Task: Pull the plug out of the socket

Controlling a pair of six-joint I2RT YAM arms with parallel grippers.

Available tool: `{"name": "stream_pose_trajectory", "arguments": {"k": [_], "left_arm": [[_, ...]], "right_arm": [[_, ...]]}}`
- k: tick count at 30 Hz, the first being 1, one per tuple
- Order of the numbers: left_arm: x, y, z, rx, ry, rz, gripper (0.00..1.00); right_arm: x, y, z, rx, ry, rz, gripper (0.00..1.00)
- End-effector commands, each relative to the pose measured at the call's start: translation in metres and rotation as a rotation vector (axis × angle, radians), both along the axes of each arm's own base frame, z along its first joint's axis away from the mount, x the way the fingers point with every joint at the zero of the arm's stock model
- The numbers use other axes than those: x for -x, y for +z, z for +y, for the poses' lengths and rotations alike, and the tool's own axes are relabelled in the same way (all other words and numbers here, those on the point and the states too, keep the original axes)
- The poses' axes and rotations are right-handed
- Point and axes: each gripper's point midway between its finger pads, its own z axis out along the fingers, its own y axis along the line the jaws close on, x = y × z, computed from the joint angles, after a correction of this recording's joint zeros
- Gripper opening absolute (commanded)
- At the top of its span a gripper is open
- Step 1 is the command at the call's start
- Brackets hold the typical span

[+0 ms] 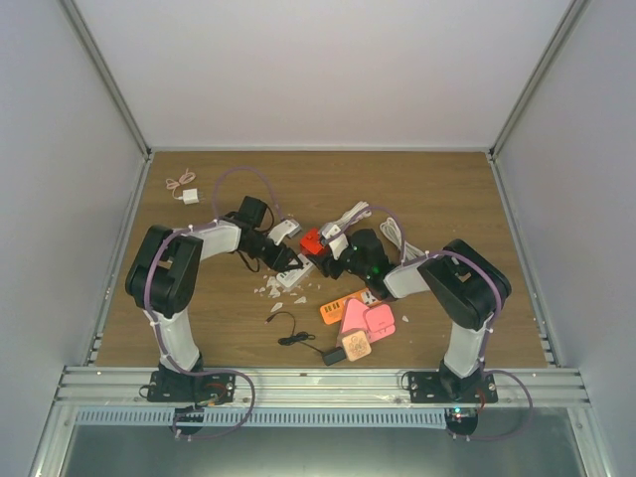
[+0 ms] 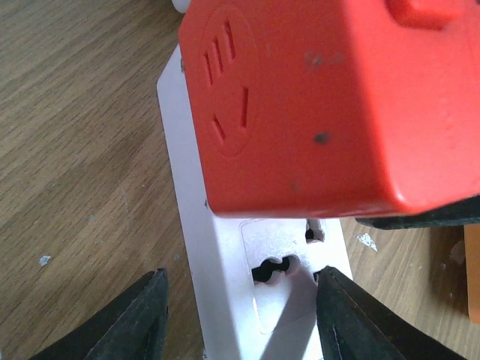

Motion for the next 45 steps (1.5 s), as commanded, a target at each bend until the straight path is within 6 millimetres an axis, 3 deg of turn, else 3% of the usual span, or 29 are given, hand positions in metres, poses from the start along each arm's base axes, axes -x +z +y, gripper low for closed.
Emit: {"name": "stream_pose_trajectory", "arguments": {"k": [1,8,14,33,41,45], "left_arm": [[-0.001,-0.011,0.001,-0.042,0.015,-0.003,0.55],[-0.001,-0.022,0.017,-0.064,0.055,0.048,0.52],[0.003,-0.024,0.018,-0.073,0.035,0.049,0.52],[0.007,-0.038,0.027,-0.144,0.055,0.07,0.48],[0.006,-0.039,0.028,-0.143,0.067,0.078,0.47],[0.0,-0.022,0.026,-0.08,0.079,0.058,0.48]], "right_arm": [[-0.003,0.018,0.005,-0.036,0.004,-0.036,0.49],[-0.002,0.026,0.007,-0.056,0.016,-0.05,0.4],[-0.003,0.036,0.01,-0.087,0.017,-0.058,0.33],[-0.006,0.066,0.011,-0.155,0.006,-0.115,0.22],[-0.006,0.069,0.009,-0.157,-0.002,-0.118,0.21],[-0.012,0.07,0.005,-0.167,-0.028,-0.08,0.21]]}}
